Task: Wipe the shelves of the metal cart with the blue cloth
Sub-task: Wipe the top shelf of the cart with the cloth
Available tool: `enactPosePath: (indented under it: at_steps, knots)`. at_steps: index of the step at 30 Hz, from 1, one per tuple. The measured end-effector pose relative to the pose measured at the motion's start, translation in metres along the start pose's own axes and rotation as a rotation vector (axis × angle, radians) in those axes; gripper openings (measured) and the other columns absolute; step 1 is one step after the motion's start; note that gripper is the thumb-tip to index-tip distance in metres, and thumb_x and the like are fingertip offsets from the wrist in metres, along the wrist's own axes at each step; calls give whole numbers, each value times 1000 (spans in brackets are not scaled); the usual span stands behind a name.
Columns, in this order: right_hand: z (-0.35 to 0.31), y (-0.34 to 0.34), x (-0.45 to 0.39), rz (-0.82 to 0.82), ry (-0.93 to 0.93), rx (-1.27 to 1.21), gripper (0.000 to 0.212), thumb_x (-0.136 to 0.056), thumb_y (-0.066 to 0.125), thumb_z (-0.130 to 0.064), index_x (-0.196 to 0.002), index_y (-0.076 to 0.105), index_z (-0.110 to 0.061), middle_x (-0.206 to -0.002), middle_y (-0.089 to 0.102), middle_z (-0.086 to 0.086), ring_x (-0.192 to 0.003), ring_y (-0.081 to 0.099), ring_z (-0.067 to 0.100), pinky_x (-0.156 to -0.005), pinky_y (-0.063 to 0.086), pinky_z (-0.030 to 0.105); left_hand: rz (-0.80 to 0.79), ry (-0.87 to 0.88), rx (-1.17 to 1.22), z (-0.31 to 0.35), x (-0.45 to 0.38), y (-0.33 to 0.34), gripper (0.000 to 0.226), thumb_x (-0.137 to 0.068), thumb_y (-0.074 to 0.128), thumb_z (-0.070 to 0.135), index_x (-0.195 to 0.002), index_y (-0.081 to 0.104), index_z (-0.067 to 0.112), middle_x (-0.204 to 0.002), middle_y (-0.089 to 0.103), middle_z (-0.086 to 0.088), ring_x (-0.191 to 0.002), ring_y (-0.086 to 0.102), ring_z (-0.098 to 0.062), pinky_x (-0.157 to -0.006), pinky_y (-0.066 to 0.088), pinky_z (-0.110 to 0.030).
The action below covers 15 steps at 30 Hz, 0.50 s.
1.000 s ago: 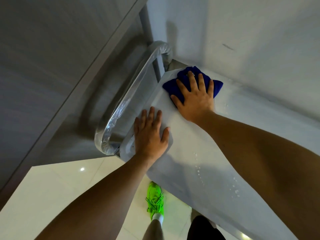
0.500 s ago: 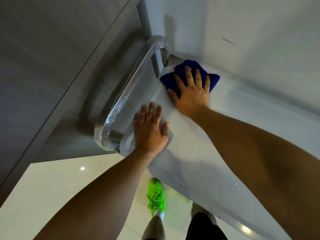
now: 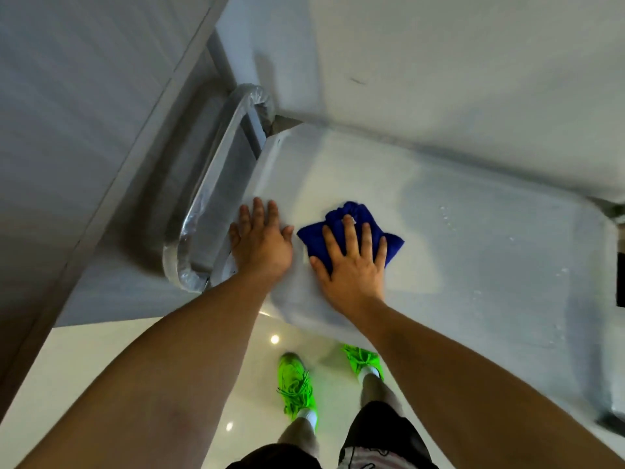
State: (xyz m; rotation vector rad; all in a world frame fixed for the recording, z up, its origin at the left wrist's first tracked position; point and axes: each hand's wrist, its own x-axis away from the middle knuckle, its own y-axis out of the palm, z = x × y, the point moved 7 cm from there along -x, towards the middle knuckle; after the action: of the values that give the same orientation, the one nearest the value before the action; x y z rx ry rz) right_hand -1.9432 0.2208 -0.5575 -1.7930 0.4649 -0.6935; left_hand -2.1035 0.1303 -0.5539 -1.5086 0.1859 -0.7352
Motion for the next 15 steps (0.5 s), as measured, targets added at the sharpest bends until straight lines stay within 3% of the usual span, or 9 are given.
enactPosePath:
  at_steps: [9,15]
  knots:
    - [7,16,86,-25,128,-40,67,-100,23,-68,-159,20,-36,-170,7,7,-153,2,40,-120,-6,63,-35,-30,-9,16,9,-7,61,-102,22,44,-157,5,22,-166,-5,-5,-150,-3,-34,-119,10,-53]
    - [16,11,63,39,135,-30,67,-98,26,-70,-156,31,-37,-167,21,8,-152,13,42,-118,2,67,11,285,-1,75,17,-10,58,-103,28,43,-156,13,26,-165,6,-6,-151,2,-31,-121,7,-50]
